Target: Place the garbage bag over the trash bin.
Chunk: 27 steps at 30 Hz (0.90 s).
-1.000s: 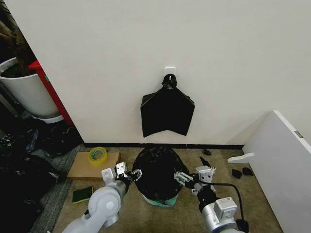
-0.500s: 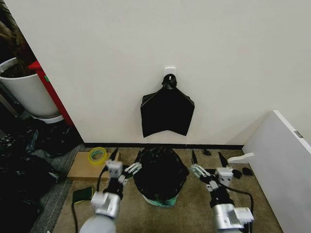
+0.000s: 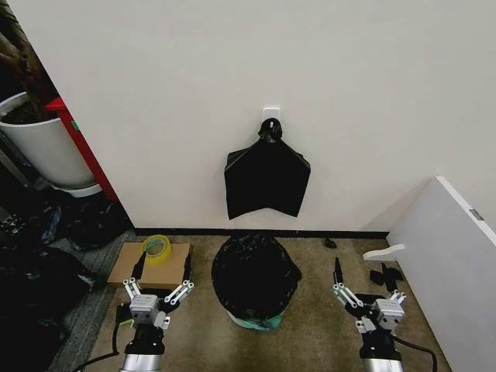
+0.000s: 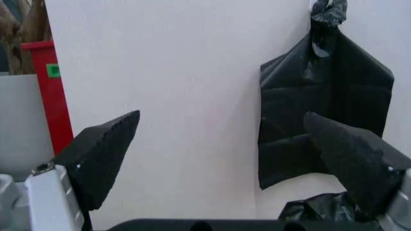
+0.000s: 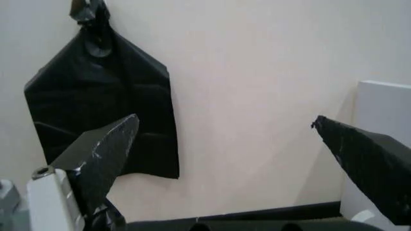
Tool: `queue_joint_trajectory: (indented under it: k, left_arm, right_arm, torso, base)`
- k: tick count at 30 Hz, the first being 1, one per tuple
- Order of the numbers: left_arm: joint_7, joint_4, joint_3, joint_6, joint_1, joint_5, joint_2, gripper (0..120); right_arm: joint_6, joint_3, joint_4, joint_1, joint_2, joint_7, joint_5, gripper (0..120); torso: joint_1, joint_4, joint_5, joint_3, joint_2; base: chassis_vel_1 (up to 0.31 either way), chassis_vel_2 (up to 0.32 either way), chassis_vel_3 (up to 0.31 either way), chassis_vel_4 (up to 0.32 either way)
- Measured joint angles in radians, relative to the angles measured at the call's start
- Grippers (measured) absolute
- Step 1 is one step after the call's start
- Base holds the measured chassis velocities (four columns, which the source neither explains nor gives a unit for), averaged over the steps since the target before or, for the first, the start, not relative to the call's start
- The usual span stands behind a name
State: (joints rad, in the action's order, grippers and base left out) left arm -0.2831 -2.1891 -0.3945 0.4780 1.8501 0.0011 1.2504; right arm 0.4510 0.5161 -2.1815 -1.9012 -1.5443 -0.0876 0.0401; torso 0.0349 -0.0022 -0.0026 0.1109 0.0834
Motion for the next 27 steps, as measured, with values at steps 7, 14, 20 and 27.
queue_joint_trajectory:
  k: [7,14,20,27]
  left_arm:
    - [0.009,-0.013,-0.002,0.004,0.046,0.004,0.015,100]
    - [0.002,0.001,0.015,0.008,0.050,0.011,0.012,100]
    - [0.000,0.012,0.023,0.007,0.033,0.026,0.015,100]
    - [-0.003,0.053,-0.002,0.000,0.057,0.005,0.019,100]
  right_arm:
    - [0.064,-0.014,0.017,-0.034,-0.035,-0.010,-0.041,100]
    - [0.060,-0.054,0.005,-0.026,-0.038,-0.019,-0.107,100]
    - [0.034,-0.068,0.001,-0.025,-0.036,-0.031,-0.113,100]
    - [0.017,-0.072,-0.012,0.002,-0.025,0.013,-0.159,100]
  torso:
    - [0.000,0.0000,0.0001,0.000,0.000]
    - [0.000,0.0000,0.0000,0.000,0.000]
    - [0.000,-0.0001,0.0000,0.000,0.000]
    - [0.000,0.0000,0.0000,0.000,0.000]
  base:
    - [0.000,0.000,0.000,0.000]
    - [0.000,0.000,0.000,0.000]
    - [0.000,0.000,0.000,0.000]
    - [0.000,0.000,0.000,0.000]
